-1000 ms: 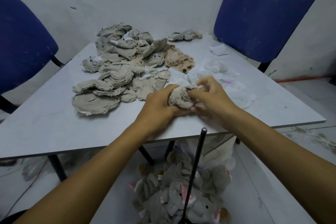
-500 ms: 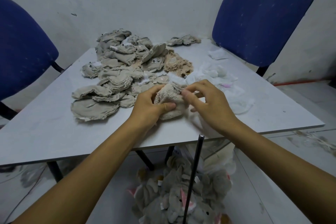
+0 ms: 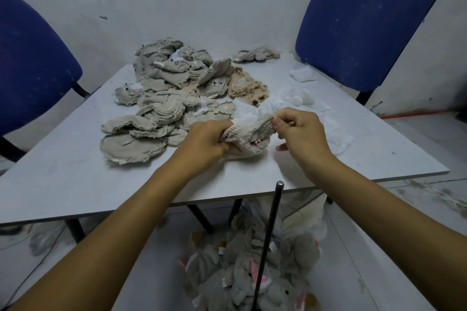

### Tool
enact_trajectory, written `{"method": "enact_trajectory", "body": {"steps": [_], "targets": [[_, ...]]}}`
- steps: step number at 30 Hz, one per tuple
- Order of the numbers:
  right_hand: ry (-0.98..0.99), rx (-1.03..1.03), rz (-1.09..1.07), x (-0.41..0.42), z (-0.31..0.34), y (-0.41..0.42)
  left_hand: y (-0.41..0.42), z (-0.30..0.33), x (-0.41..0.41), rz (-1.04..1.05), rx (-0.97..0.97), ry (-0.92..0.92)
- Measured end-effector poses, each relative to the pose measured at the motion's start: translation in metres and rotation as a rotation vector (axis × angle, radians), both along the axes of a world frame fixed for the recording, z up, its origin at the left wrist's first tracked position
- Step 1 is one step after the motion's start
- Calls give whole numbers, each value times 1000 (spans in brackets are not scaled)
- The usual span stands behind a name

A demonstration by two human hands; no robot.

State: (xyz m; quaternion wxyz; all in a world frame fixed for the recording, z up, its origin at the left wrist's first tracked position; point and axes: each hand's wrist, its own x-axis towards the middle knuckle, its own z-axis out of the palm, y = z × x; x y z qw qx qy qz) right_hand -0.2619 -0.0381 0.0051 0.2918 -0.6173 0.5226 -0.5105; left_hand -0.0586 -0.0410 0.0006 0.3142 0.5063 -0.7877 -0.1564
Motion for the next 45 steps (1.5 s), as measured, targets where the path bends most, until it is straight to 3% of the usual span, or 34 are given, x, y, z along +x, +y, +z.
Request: {"method": "enact_trajectory", "body": {"steps": [5, 9, 11, 21, 23, 26, 28, 34, 38, 41, 45], "targets": [[-21, -158, -102, 7, -7, 7, 1, -9, 5, 3, 141, 190], [312, -425, 4, 4, -9, 13, -1, -12, 13, 87, 179, 319], [412, -425, 67, 6, -9, 14, 1, -12, 11, 62, 169, 308], [500, -362, 76, 12, -9, 15, 10, -7, 0, 37, 80, 161], [346, -271, 53, 9, -4, 12, 10, -9, 4, 82, 71, 167], [-62, -104, -76, -4, 11, 3, 4, -3, 17, 219, 31, 231], [-170, -45, -124, -10, 14, -1, 3, 0, 22, 253, -43, 224], [-405, 78, -136, -8, 13, -7, 5, -4, 14, 208, -289, -86], [-650, 88, -240, -29, 32, -16, 5, -1, 20, 155, -333, -127], [-594, 121, -262, -47, 39, -17, 9, -4, 24, 88, -397, -241], [-628, 436, 8, -36, 28, -6, 16, -13, 13, 154, -398, -305]]}}
